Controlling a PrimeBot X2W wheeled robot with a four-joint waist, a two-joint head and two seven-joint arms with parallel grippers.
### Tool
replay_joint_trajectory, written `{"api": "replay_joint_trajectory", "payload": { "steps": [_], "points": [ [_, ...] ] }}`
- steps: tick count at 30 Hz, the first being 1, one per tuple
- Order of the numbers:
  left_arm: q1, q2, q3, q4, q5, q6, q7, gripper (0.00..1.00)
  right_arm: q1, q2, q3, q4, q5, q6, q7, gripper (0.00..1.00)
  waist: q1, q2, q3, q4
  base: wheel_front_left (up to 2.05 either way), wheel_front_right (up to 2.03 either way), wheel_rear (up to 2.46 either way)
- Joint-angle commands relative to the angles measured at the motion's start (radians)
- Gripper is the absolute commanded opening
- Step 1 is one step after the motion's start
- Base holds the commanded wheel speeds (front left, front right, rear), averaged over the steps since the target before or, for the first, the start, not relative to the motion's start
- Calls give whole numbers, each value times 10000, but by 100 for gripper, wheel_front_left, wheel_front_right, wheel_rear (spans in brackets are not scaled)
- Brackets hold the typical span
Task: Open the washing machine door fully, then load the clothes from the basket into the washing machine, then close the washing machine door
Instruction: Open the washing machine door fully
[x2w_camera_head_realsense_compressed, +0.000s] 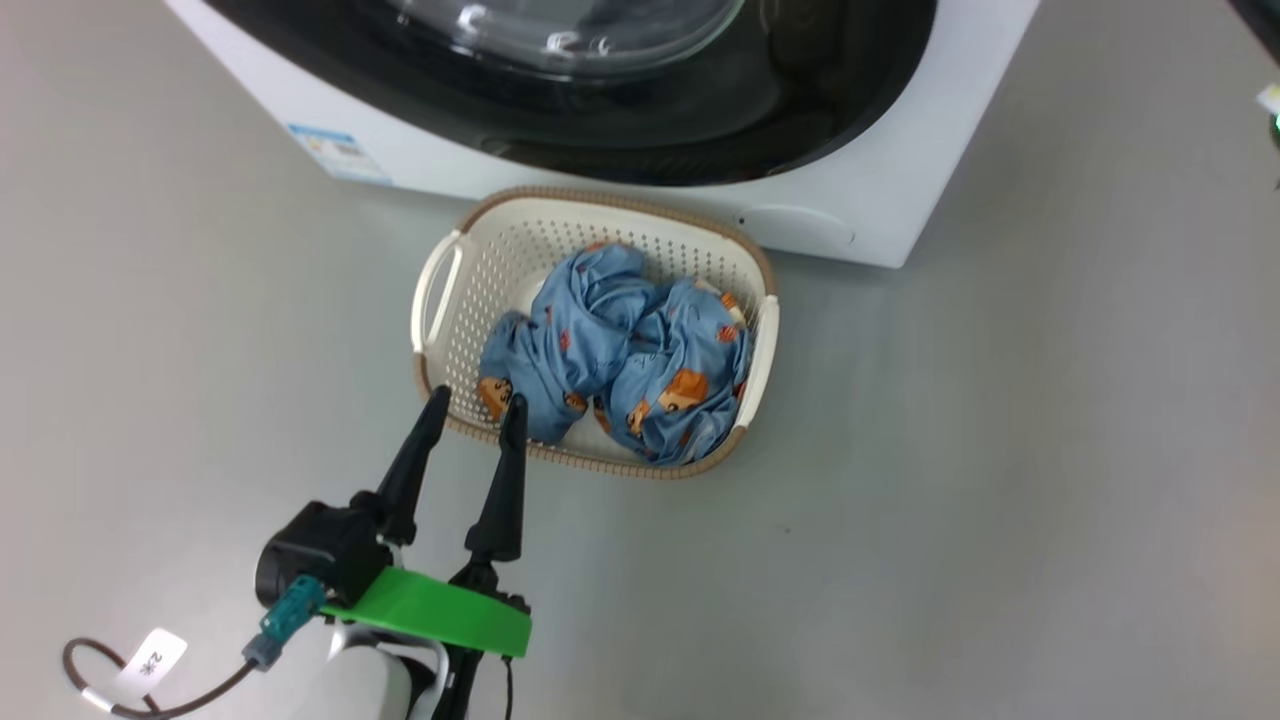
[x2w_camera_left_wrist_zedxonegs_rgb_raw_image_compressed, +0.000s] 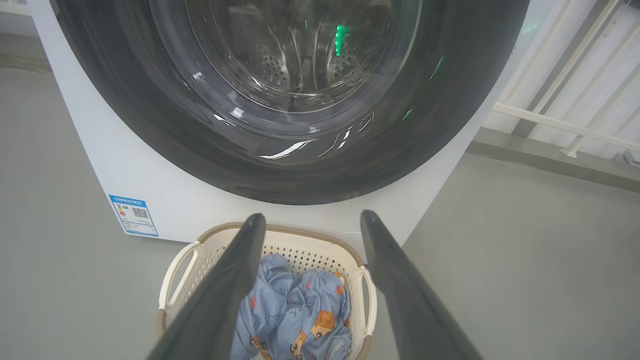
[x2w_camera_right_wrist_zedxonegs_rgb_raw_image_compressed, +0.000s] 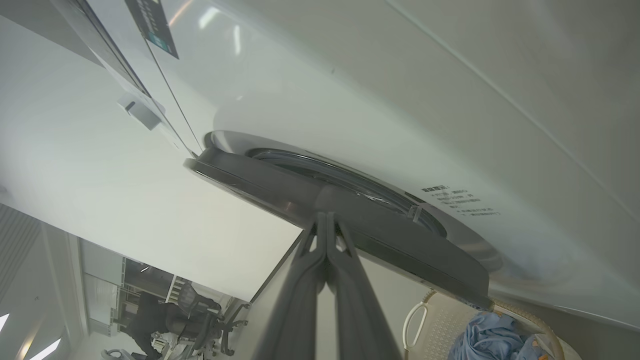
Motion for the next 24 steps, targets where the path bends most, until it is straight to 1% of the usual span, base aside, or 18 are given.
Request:
{"api": "replay_joint_trajectory", "payload": {
  "steps": [1,10,17,24],
  "points": [
    [-231,118,240,-311,-67,72,-65,100,-190,-32,-70,-172,90,46,130,0,-1,-1,378,283,0,0,0],
    [-669,118,-343,-778,-468,413,-65,100,-1384,110,-265,406,-121,46,1722,0,-1,-1,1314,779,0,0,0],
    [-865,118,-616,-949,-658,567,-65,100,-1955,268,-278,603,-438,46,2153,0,-1,-1,1713,975,0,0,0],
    [-1016,118,-826,-1074,-842,677,-65,100,-2292,362,-267,699,-742,46,2294,0,-1,-1,1958,1144,0,0,0]
  ]
}}
